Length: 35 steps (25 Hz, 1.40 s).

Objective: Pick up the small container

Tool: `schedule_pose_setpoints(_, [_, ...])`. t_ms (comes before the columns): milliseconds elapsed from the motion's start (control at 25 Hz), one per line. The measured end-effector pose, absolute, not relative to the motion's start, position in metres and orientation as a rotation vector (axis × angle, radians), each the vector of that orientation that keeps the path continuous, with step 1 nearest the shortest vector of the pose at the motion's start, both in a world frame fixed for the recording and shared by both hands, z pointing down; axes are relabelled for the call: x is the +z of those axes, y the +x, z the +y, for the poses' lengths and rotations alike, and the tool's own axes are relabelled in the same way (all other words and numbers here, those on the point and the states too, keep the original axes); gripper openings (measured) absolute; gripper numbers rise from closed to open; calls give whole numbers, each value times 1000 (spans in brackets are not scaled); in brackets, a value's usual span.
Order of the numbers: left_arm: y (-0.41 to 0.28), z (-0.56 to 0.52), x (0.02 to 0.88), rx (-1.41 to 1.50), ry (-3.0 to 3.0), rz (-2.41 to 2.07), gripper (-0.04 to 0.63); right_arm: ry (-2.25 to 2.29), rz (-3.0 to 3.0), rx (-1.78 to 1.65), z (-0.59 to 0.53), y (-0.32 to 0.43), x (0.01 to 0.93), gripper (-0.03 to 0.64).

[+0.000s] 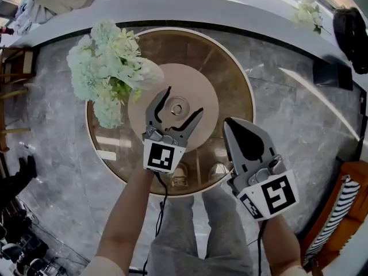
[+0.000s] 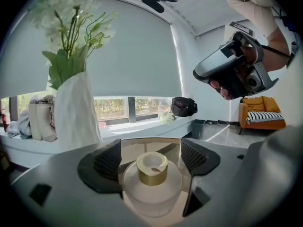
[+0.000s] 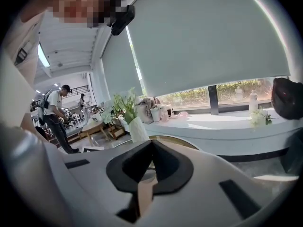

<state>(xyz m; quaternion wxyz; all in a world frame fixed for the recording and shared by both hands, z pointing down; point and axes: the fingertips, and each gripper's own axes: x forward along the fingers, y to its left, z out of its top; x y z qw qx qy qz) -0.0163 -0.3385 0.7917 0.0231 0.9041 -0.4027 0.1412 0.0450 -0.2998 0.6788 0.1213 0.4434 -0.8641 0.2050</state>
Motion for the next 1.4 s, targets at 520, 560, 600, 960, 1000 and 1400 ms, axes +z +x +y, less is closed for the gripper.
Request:
schedule_pose_setpoints(520, [-9, -349, 828, 353, 2663, -1216, 376, 1284, -2521, 628, -303, 46, 717, 6])
schedule_pose_setpoints(560, [-9, -349, 830, 357, 2653, -1206, 376, 1282, -2522, 635, -303, 45, 719, 6])
schedule_pose_setpoints(600, [-9, -348, 832, 364, 2643, -1198, 376, 1281, -2524, 642, -303, 45, 719, 6])
schedule_pose_setpoints(960, [-12, -348, 843, 518, 2616, -1215, 373, 1275, -2531, 688, -302, 43, 723, 6])
schedule_pose_setpoints(1000, [-12, -348, 843, 526, 2614, -1221, 371, 1273, -2531, 691, -302, 43, 724, 6])
schedule_pose_setpoints(1400, [-15, -350, 844, 541, 2598, -1269, 351, 1261, -2533, 701, -302, 41, 728, 6])
